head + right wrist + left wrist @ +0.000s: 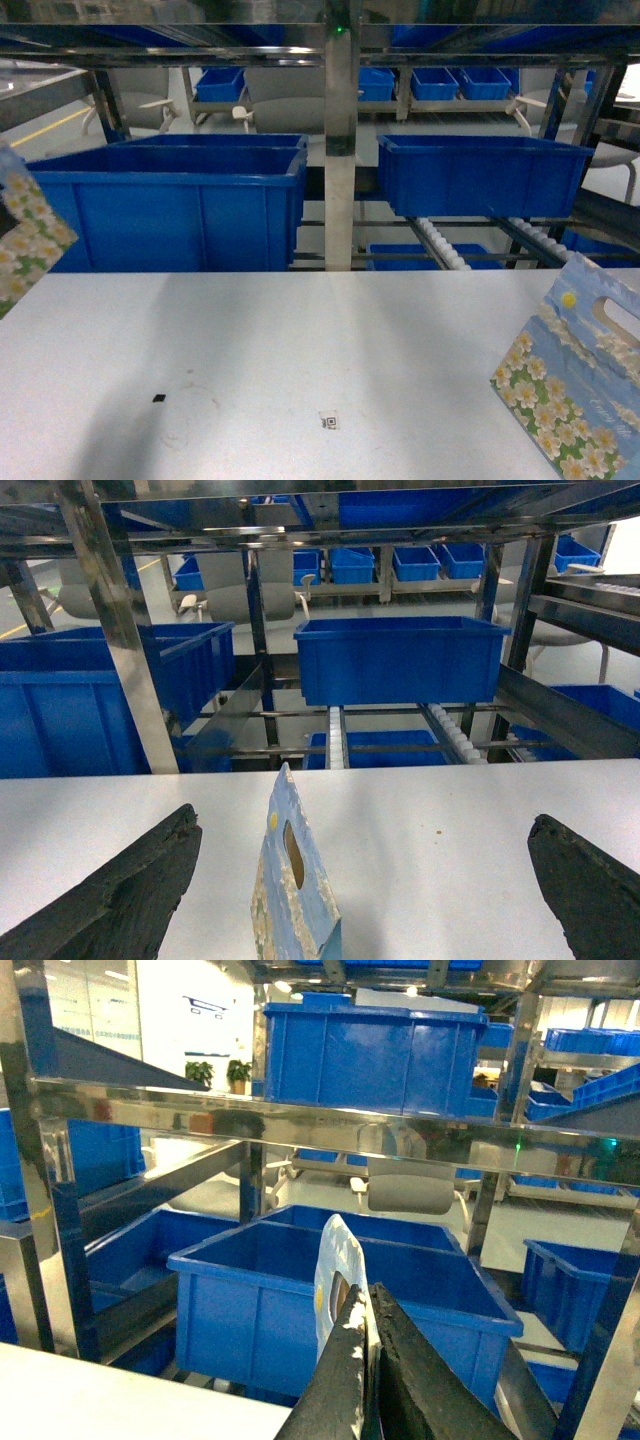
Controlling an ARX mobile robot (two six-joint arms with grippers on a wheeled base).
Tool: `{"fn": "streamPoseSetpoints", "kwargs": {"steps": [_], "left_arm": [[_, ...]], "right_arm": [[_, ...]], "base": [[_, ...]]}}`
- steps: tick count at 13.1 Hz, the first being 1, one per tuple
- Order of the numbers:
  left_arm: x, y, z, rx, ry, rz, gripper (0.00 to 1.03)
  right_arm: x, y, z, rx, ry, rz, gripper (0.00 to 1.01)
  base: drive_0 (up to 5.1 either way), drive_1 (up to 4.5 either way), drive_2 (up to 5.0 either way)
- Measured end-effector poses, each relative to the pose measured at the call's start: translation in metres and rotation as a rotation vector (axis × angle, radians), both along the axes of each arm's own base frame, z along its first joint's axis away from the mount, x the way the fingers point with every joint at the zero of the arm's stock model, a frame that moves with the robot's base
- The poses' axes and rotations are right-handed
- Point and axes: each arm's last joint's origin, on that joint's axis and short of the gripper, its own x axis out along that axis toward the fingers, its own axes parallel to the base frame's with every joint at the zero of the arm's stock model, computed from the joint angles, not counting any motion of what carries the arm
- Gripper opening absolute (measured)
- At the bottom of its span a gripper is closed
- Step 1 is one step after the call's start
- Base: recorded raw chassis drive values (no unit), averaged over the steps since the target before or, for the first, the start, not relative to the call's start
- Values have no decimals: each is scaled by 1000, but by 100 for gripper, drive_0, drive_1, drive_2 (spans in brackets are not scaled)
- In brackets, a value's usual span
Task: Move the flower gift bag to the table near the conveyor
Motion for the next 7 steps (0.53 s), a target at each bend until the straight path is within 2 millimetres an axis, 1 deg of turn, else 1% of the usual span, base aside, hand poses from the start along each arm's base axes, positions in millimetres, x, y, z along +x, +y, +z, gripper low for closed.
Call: {"fn": "streamPoseSetpoints", "kwargs": {"steps": [3,7], "left_arm": [[24,-17,-12,1,25,-2,2],[43,-33,-34,3,83,20,2]], "right_arm": [[0,0,0,0,0,0,98],[0,0,0,0,0,0,98]], "base": [[0,0,0],[0,0,0]]}}
